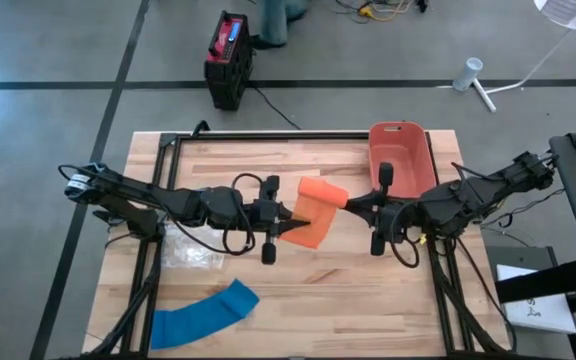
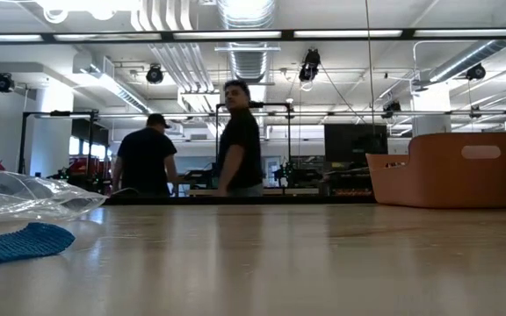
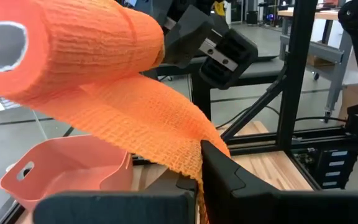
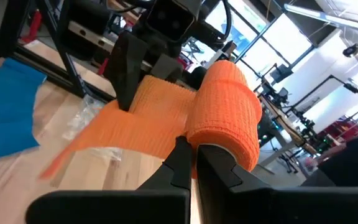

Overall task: Roll bandage
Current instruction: Roll the orange bandage

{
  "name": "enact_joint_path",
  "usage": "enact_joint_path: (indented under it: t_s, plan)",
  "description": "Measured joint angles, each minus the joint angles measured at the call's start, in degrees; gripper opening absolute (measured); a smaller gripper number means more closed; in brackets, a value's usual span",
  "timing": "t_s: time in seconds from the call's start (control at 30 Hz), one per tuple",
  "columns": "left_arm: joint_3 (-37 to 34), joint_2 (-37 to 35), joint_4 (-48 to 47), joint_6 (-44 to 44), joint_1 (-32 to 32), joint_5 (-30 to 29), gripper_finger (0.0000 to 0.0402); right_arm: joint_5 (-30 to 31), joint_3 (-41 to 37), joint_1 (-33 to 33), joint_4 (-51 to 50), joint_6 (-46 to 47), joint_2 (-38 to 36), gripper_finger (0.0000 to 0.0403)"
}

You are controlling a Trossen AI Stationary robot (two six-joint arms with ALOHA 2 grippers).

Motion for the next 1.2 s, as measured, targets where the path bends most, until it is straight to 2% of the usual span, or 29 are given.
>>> enact_joint_path:
  t_s: [0.1,0.27,0.37,0.53,0.9,1.03,1.2]
  plan:
    - [0.0,0.0,-1.0,0.0,0.0,-0.5,0.0000,-2.0,0.3,0.0,0.6,2.6,-0.1,0.0004]
    - [0.0,0.0,-1.3,2.5,0.0,-7.5,0.0008,-7.4,1.2,0.0,0.6,6.0,-0.2,0.0004]
    - [0.0,-0.4,-3.2,3.7,0.0,-8.6,0.0027,-8.9,1.2,0.2,0.3,6.4,-0.2,0.0004]
    - [0.0,-2.9,-5.3,4.2,-0.3,-8.6,0.0078,-15.2,1.2,0.9,-1.0,6.4,-0.4,0.0004]
    - [0.1,-9.6,-4.5,14.5,-6.9,-10.5,0.0214,-15.3,1.2,5.0,-6.0,5.6,-0.6,0.0004]
    - [0.1,-8.1,1.3,17.2,-9.5,-10.6,0.0239,-15.1,1.3,5.8,-9.0,5.3,-0.7,0.0004]
    - [0.1,-2.2,8.7,22.6,-12.2,-10.7,0.0244,-13.6,1.3,5.4,-10.4,5.0,-0.7,0.0004]
